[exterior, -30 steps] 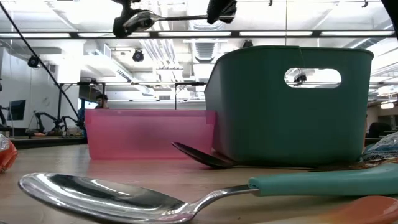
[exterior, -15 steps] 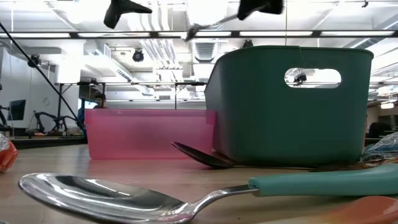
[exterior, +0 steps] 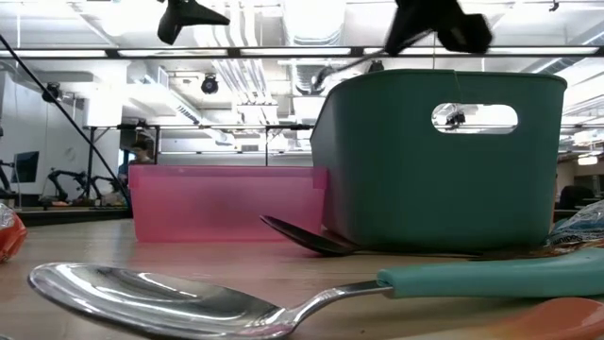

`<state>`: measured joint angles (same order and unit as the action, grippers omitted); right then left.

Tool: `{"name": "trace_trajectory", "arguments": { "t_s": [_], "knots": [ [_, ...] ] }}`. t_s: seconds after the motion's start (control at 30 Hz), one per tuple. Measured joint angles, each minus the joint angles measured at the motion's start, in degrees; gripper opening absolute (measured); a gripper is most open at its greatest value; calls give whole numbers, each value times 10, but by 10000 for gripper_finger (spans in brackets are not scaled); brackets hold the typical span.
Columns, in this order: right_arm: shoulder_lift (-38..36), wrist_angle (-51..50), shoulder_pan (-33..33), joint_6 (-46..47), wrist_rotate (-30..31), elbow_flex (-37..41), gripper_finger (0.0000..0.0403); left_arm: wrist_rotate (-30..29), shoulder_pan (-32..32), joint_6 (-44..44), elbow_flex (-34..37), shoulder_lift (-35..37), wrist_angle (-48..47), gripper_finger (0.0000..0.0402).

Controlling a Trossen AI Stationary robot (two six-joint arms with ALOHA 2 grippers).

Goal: Pick & Place Food Item
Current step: Put the silver spoon into the green bin

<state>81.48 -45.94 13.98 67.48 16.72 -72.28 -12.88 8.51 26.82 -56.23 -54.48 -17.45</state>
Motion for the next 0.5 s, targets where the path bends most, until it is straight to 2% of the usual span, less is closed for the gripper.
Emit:
{"name": "trace_trajectory", "arguments": {
  "t_s": [0.23,0.5],
  "knots": [
    [5,-2,44,52,-2,55,8,0,1,-30,0,0,-2,212],
    [3,1,41,88,-51,100,8,0,7,-30,0,0,-2,212]
  ]
}}
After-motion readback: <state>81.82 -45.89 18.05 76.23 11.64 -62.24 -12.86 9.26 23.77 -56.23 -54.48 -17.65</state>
